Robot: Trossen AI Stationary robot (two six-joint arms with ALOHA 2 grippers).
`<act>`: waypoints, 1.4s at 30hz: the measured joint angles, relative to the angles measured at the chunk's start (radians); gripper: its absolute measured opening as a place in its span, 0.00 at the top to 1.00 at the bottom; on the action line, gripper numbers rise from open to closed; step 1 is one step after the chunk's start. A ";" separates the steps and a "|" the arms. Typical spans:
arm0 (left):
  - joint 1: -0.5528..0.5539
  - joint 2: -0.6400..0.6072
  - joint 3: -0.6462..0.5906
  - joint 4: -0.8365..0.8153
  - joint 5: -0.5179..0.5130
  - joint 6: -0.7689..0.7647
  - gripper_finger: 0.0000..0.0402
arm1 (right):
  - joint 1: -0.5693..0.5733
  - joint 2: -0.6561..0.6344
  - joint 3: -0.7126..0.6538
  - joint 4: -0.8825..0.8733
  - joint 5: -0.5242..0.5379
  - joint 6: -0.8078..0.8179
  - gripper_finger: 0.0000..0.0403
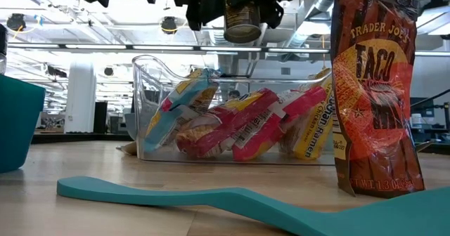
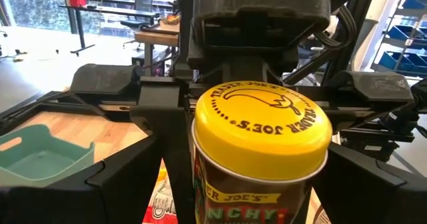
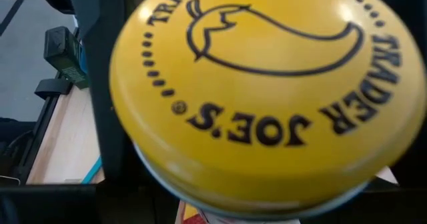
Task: Pick & Place Food Item
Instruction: Put the yellow spice can into the dark blue bin
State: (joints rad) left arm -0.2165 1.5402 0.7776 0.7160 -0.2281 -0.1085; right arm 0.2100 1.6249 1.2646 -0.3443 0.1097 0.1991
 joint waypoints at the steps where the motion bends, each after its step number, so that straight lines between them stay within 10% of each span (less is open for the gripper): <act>1: 0.000 0.000 0.000 0.000 0.000 0.000 0.14 | 0.000 0.000 0.001 -0.003 0.000 0.000 0.47; 23: 0.000 0.000 0.002 -0.044 -0.003 -0.001 0.14 | -0.002 0.001 0.002 -0.037 -0.004 0.003 0.47; 42: 0.000 0.000 0.002 -0.042 -0.002 -0.001 0.35 | -0.001 0.001 0.002 -0.037 -0.005 0.004 0.47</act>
State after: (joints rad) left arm -0.2164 1.5402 0.7799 0.6739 -0.2297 -0.1095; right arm 0.2089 1.6257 1.2667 -0.3813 0.1047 0.2026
